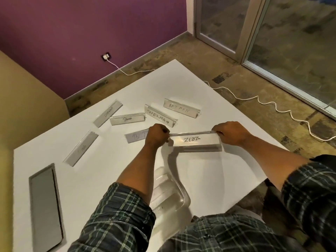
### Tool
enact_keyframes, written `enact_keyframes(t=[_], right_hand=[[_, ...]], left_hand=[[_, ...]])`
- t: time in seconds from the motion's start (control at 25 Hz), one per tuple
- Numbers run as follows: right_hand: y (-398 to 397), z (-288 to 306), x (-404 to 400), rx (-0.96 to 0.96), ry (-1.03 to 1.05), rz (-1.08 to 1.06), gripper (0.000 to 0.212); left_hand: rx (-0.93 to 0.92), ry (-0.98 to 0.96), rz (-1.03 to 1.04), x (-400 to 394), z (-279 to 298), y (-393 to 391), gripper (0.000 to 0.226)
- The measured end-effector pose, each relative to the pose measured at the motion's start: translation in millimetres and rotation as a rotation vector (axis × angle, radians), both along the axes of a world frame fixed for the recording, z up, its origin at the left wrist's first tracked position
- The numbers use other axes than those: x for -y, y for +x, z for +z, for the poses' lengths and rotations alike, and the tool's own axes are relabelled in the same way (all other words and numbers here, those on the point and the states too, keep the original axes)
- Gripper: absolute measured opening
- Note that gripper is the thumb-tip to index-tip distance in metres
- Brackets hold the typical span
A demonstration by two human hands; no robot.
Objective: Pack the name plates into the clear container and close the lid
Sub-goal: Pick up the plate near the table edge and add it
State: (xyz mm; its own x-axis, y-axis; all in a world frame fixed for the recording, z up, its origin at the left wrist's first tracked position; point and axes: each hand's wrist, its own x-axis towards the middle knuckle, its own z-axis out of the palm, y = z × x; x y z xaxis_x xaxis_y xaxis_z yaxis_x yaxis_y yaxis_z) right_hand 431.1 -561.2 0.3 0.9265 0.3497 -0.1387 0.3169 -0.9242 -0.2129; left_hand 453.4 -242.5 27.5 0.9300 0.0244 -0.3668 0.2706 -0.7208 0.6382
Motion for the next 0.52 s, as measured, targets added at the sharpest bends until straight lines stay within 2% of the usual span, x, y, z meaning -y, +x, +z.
enact_keyframes(t=[0.24,0.52], right_hand=[[-7.5,18.3,-85.1,-0.073,0.144,0.138,0.031],[-15.6,35.2,-171.1,-0.122,0.252,0.421,0.027]], left_hand=[[-0.172,-0.141,0.094,-101.5,23.1,-68.0,0.019],[-0.382,-0.111,0.108,-170.7,41.1,-137.8,0.045]])
